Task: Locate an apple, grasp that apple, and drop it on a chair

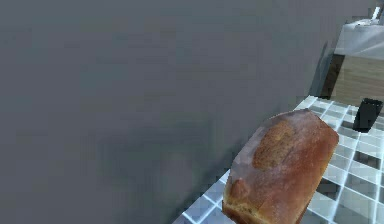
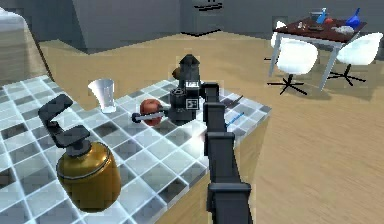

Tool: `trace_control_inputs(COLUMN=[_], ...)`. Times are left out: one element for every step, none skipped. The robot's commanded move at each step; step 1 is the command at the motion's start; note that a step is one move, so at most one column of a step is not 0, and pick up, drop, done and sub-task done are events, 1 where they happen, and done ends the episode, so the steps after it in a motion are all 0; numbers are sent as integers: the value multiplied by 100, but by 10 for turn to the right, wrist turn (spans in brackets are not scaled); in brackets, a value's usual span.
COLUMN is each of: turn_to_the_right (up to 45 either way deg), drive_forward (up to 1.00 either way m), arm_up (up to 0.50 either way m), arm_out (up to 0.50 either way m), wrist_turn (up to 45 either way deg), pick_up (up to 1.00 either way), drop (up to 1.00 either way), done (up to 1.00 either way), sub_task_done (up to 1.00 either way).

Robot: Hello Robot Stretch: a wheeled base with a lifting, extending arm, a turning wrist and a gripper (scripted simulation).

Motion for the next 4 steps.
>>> trace_control_inputs(turn_to_the_right=[0, 0, 0, 0], drive_forward=[0, 0, 0, 0], arm_up=[0, 10, 0, 0], arm_out=[0, 0, 0, 0], wrist_turn=[0, 0, -450, -450], pick_up=[100, 0, 0, 0], drop=[0, 0, 0, 0], done=[0, 0, 0, 0], sub_task_done=[0, 0, 0, 0])
